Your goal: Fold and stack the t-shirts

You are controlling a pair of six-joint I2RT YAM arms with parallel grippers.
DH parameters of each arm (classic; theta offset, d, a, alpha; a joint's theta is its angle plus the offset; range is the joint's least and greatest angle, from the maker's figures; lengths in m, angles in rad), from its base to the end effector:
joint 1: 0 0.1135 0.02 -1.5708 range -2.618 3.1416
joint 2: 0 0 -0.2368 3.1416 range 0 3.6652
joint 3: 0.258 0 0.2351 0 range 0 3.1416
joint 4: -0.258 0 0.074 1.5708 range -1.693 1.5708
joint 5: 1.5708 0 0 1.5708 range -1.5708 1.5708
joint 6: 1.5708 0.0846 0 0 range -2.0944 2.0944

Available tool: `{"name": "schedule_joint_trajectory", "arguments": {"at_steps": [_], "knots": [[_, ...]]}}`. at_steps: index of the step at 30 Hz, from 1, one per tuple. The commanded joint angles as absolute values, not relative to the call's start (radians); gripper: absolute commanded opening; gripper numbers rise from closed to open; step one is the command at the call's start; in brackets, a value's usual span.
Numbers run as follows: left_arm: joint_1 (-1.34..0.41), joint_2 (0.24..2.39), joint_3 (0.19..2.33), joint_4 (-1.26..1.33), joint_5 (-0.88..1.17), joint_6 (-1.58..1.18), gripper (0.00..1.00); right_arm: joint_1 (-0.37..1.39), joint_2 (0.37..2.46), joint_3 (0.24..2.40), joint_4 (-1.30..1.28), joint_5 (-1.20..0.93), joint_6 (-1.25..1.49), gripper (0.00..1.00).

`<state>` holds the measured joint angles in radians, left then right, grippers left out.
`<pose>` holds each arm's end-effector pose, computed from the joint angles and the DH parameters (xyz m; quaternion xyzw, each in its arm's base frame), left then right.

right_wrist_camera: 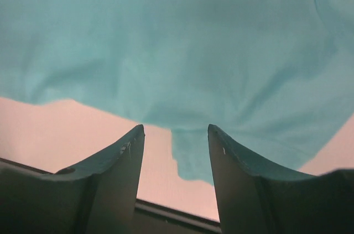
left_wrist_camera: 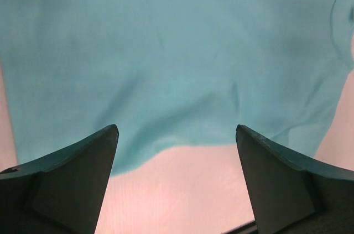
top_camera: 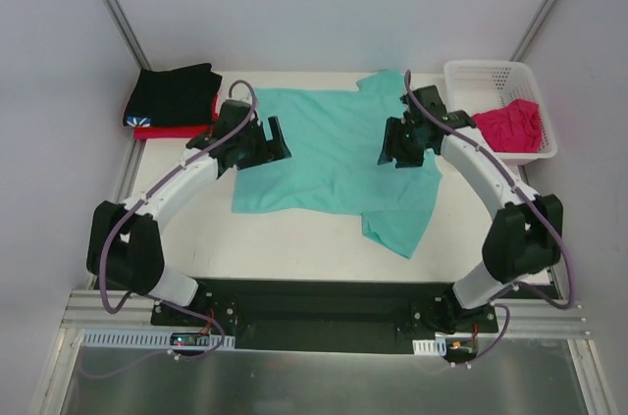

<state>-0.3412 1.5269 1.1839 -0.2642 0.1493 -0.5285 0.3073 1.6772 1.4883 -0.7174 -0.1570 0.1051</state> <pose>0.3476 -0.1368 0.2402 -0.0482 0.8831 -0.2546 0.3912 0.3552 0.1266 0.2412 -0.1206 0.9350 0.1391 0.3031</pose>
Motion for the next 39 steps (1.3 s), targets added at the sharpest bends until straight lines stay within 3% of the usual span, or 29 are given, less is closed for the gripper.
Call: {"name": "schedule_joint_trajectory", "arguments": {"at_steps": [1, 7, 13, 17, 31, 39], "knots": [[-0.406, 1.384, 0.947, -0.310, 0.094, -0.557, 0.88, 0.345, 1.488, 1.214, -0.723, -0.032, 0.172, 0.52], [-0.483, 1.238, 0.764, -0.382, 0.019, -0.604, 0.87, 0.376, 1.138, 0.859, -0.681, 0.084, 0.343, 0.52], [-0.523, 1.180, 0.773, -0.482, -0.075, -0.592, 0.87, 0.388, 0.811, 0.689, -0.761, 0.156, 0.503, 0.52], [-0.534, 1.164, 0.779, -0.518, -0.087, -0.586, 0.87, 0.399, 0.703, 0.641, -0.850, 0.172, 0.557, 0.52], [-0.561, 1.187, 0.799, -0.594, -0.115, -0.615, 0.87, 0.439, 0.661, 0.535, -0.858, 0.140, 0.643, 0.48], [-0.561, 1.177, 0.802, -0.604, -0.110, -0.617, 0.88, 0.498, 0.750, 0.506, -0.761, 0.139, 0.676, 0.48]]}}
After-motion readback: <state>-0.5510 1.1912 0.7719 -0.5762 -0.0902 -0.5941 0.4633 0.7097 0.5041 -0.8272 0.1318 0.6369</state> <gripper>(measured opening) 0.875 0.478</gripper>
